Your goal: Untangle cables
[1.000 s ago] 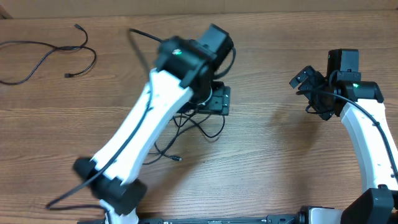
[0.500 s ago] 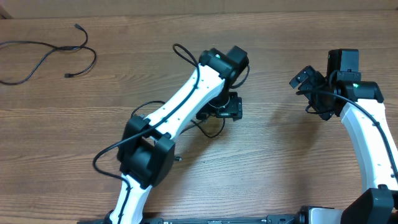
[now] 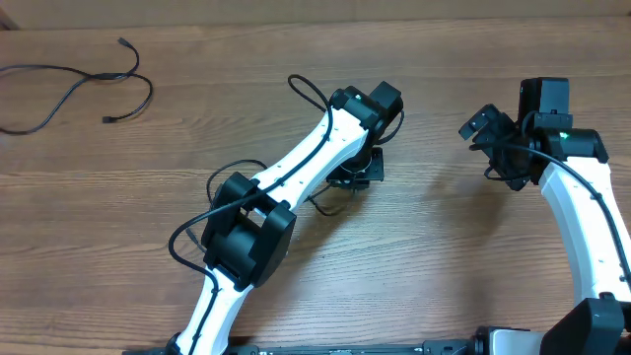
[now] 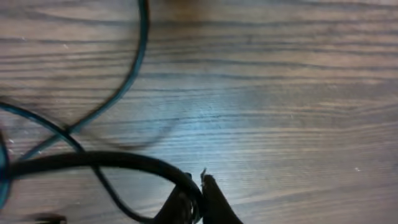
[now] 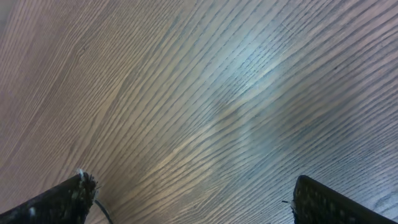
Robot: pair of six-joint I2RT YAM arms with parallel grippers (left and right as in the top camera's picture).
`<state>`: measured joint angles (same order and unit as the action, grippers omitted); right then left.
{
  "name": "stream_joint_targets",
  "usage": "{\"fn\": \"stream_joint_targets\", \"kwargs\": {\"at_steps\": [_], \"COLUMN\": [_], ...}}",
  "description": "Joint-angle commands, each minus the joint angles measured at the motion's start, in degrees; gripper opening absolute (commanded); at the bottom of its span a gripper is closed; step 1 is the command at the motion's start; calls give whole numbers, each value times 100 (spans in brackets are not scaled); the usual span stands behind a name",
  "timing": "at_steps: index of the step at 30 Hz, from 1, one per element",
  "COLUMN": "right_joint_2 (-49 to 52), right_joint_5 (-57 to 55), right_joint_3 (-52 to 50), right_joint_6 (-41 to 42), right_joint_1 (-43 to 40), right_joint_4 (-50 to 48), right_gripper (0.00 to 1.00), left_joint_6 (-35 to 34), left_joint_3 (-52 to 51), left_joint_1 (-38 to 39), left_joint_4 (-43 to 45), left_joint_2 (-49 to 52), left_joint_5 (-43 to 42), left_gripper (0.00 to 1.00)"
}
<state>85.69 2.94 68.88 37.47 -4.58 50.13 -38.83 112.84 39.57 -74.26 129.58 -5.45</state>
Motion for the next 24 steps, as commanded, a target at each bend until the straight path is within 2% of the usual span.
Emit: {"fn": "stream_joint_targets", "kwargs": {"at_steps": [1, 5, 10, 12, 16, 19, 21, 24], "right_joint_2": [-81, -81, -81, -81, -81, -81, -81, -81], "right_joint_5": [-50, -50, -50, -48, -48, -48, -50, -48], "right_joint_3": [9, 9, 9, 9, 9, 9, 9, 9], "right_joint_6": [-7, -7, -7, -4, -7, -7, -7, -7], "right_joint_1": [-37, -37, -37, -37, -37, -37, -37, -37], "right_joint_4": [-28, -28, -28, -28, -28, -28, -28, -28], "right_gripper": [100, 100, 100, 100, 100, 100, 100, 100], "left_joint_6": [308, 833, 1189, 1276, 1266, 975, 334, -494], "left_joint_3": [39, 774, 2387, 3112, 4450, 5239, 5668, 6432], "left_joint_1": [-55, -129, -271, -393, -833, -1261, -1469, -1709], "left_joint_4": [-55, -680, -1434, -1596, -1631, -1294, -1067, -544], "left_joint_2": [90, 79, 79, 79, 79, 79, 79, 79], "left_joint_5": [273, -302, -1300, -2022, -4079, -5777, -6175, -6164], "left_gripper": [4, 4, 4, 4, 4, 4, 4, 4]}}
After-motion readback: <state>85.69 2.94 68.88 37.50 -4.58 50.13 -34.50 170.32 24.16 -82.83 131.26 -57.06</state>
